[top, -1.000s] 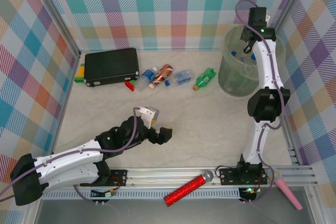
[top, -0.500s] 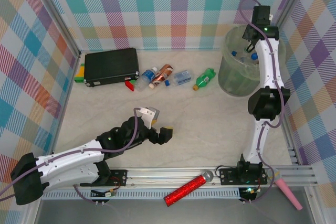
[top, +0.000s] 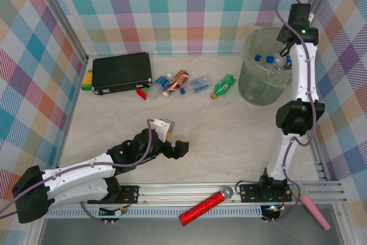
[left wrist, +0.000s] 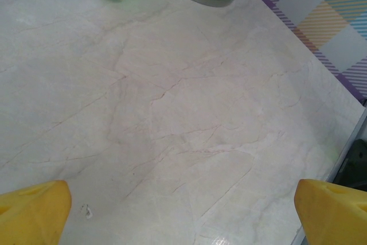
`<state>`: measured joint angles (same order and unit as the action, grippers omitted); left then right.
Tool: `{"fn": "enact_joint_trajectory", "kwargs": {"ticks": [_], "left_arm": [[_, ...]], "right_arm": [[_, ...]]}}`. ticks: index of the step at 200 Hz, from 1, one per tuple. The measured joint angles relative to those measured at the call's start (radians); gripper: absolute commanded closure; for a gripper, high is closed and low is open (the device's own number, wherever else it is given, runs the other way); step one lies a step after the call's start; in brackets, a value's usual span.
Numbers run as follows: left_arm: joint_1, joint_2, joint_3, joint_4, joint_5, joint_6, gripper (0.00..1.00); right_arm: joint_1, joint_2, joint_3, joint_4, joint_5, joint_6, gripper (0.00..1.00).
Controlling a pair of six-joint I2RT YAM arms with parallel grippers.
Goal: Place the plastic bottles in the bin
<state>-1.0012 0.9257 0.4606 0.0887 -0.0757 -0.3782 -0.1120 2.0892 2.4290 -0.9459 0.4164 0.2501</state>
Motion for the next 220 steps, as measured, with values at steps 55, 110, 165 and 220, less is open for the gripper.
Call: {"fn": "enact_joint_trajectory", "kwargs": {"ticks": [55,110,165,220], "left_arm": [[0.0,0.002,0.0,0.001,0.0,0.0,0.0],[0.0,0.016,0.0,0.004,0.0,0.0,0.0],[0.0,0.016,0.0,0.018,0.0,0.0,0.0],[0.0,0.014,0.0,0.017,-0.001,0.0,0.0]], "right_arm": [[-0.007,0.063,0.0,-0.027,-0.089,-0.001,0.47],[-0.008,0.093,0.0,-0.065,-0.151,-0.004,0.34],[-0.008,0.093,0.008,-0.114,-0.176,-0.009,0.01],[-0.008,0.007,0.036,-0.118,-0.2,0.004,0.01]]}}
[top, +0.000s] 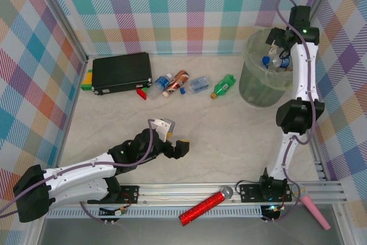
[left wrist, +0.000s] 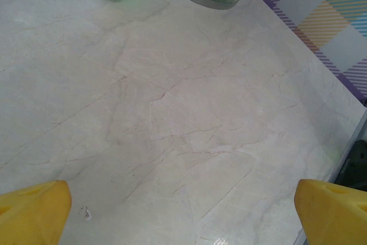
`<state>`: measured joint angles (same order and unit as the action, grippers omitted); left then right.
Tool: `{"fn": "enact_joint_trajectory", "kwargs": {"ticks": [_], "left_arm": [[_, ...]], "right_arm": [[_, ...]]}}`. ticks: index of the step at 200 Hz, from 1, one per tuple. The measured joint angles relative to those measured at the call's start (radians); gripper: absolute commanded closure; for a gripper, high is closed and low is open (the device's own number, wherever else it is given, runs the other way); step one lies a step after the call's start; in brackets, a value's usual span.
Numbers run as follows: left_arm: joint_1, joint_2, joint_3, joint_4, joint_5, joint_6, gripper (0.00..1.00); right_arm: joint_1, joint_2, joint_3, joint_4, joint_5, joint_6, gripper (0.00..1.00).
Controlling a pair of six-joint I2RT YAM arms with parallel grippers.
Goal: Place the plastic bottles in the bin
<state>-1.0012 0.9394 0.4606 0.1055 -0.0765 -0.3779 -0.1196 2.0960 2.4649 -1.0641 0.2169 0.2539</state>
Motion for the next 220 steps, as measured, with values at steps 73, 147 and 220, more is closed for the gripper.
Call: {"fn": "enact_joint_trajectory", "kwargs": {"ticks": [73,147,220], "left_arm": [[0.0,0.006,0.004,-0.027,-0.104,-0.013,0.0],[0.047,0.179,0.118,-0.055,-0.251,-0.023,0.0],[0.154,0.465,0.332,-0.053,-0.192,-0.009,0.13]], "right_arm": [[0.016,-0.266,-0.136,0.057,-0.119,0.054,0.01],[0.197,-0.694,-0.83,0.333,-0.22,0.08,0.01],[0.335,-0.972,-1.332,0.57,-0.288,0.163,0.01]]}}
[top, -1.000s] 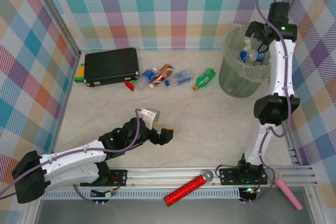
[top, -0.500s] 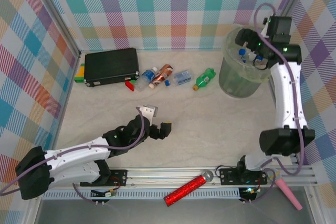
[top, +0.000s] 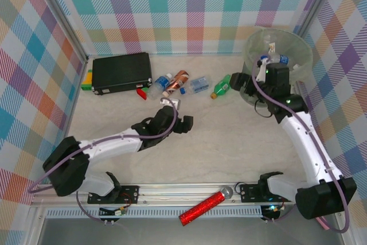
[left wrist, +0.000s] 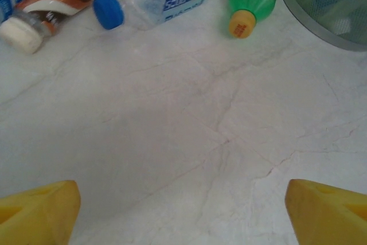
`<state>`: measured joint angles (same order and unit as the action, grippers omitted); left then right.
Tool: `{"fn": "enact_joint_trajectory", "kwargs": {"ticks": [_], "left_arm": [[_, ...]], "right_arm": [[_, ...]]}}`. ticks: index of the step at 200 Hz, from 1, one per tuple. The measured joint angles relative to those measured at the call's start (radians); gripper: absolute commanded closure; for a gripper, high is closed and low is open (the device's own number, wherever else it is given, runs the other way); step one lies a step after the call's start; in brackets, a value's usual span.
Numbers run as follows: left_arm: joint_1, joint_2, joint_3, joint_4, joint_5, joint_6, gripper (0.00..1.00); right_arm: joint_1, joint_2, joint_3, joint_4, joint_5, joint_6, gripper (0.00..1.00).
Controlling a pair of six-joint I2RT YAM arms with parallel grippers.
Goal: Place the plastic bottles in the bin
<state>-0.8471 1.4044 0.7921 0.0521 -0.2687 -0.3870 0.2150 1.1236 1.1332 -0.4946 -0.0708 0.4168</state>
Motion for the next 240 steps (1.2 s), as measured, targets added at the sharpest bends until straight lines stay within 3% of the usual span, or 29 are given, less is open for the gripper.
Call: {"fn": "enact_joint_trajectory", "kwargs": {"ticks": [58,107,165,240], "left_arm": [[0.005,0.294,0.246,-0.01,0.093,0.039,0.24],[0.007,0.509,0.465,-0.08,0.13,0.079,0.28],[0.07,0.696,0.689,-0.13,0.195,0.124,0.3],[0.116,0.741,0.764,-0.182,0.218,0.172,0.29]], "right_arm": [[0.011,-0.086,-0.366,0.189,-0.035,0.028,0.01],[0.011,-0.086,-0.534,0.325,0.028,0.096,0.01],[0.011,-0.093,-0.615,0.421,0.07,0.154,0.01],[0.011,-0.095,-0.615,0.453,0.058,0.179,0.01]]}}
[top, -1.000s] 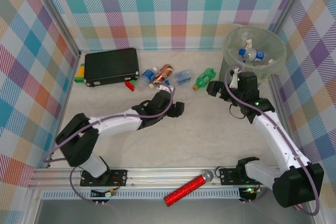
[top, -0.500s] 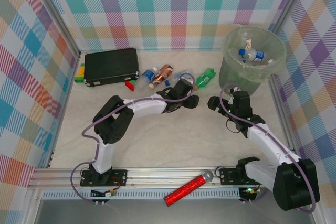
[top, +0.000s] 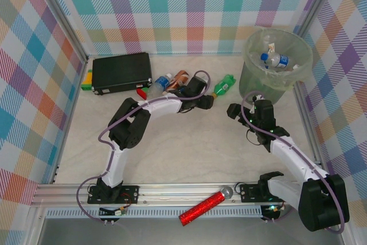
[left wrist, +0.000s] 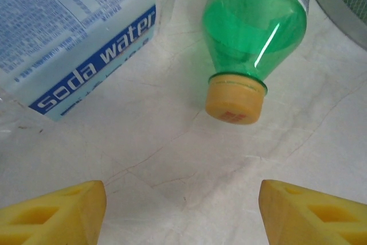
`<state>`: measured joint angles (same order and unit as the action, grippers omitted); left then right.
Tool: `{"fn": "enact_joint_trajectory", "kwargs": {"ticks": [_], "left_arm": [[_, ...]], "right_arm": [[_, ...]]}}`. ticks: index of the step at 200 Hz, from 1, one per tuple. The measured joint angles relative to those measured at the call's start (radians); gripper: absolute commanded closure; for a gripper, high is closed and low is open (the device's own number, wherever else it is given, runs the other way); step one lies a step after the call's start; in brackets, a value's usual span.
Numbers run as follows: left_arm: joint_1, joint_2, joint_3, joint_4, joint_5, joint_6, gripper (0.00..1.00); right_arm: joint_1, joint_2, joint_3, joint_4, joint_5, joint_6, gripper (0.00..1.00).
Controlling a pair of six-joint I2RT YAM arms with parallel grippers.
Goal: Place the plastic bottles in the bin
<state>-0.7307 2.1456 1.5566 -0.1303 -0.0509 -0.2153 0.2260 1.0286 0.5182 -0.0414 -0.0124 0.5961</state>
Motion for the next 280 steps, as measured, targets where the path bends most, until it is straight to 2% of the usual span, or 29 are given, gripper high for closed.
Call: {"fn": "enact_joint_trajectory", "kwargs": {"ticks": [38,99,156,218,280], "left_arm": [[0.016,-0.05,-0.045,-0.019,-0.03,0.034,0.29],[0.134,-0.164,-0.097,-0.033,-0.104,0.089,0.3],[0.217,-0.151,-0.114,-0.061,-0.143,0.123,0.31],[0.24,-0.07,-0.105,-0.089,-0.183,0.164,0.31],[0.247,-0.014,-0.051,-0.105,-0.177,0.184,0.31]], "right_arm": [[0.0,0.0,0.0,0.0,-0.013,0.004,0.01],[0.0,0.0,0.0,0.001,-0.026,0.012,0.01],[0.0,0.0,0.0,0.001,-0.03,0.018,0.01],[0.0,0.0,0.0,0.0,-0.031,0.018,0.01],[0.0,0.001,0.0,0.0,-0.034,0.018,0.01]]}}
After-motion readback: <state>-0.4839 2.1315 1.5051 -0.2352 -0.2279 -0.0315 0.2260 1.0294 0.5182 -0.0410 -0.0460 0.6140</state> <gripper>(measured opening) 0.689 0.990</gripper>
